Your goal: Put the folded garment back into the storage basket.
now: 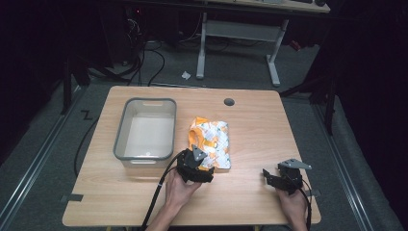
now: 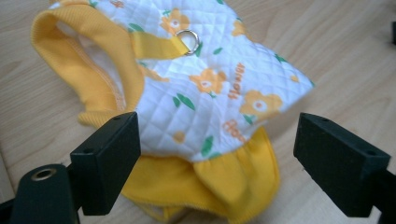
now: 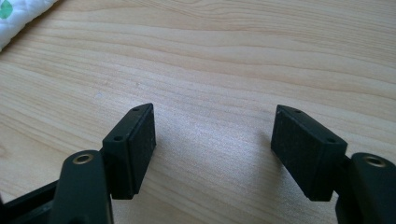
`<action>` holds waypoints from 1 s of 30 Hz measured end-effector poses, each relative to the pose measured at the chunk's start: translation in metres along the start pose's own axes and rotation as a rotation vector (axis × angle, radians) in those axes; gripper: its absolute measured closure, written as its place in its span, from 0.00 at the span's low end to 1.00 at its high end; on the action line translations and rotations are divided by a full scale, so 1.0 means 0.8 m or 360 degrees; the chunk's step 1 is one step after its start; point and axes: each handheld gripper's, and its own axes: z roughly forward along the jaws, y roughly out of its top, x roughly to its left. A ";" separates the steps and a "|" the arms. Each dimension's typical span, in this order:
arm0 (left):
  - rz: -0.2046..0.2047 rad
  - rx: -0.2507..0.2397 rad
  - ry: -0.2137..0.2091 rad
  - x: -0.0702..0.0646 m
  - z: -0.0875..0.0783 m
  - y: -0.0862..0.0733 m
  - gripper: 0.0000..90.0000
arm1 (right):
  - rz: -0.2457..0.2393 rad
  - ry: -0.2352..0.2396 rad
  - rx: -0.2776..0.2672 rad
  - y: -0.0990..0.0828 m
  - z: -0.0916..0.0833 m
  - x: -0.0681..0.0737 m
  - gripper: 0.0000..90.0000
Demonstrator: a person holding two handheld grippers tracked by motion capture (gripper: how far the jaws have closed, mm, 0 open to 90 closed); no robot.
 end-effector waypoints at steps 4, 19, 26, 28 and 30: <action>-0.0041 0.0007 0.0050 0.005 0.011 0.012 0.17 | 0.0000 0.0000 0.0000 0.000 0.000 0.000 0.35; -0.0207 0.0147 0.0206 0.023 0.054 0.023 0.17 | -0.0006 0.0001 -0.0001 0.000 0.000 0.000 0.35; -0.0278 0.0188 0.0218 0.030 0.066 0.020 0.17 | -0.0006 0.0001 -0.0001 0.000 0.000 0.000 0.35; -0.0296 0.0196 0.0214 0.031 0.069 0.019 0.16 | -0.0006 0.0001 -0.0001 0.000 0.000 0.000 0.35; -0.0303 0.0197 0.0215 0.032 0.070 0.019 0.16 | -0.0007 0.0001 -0.0001 0.000 0.000 0.000 0.35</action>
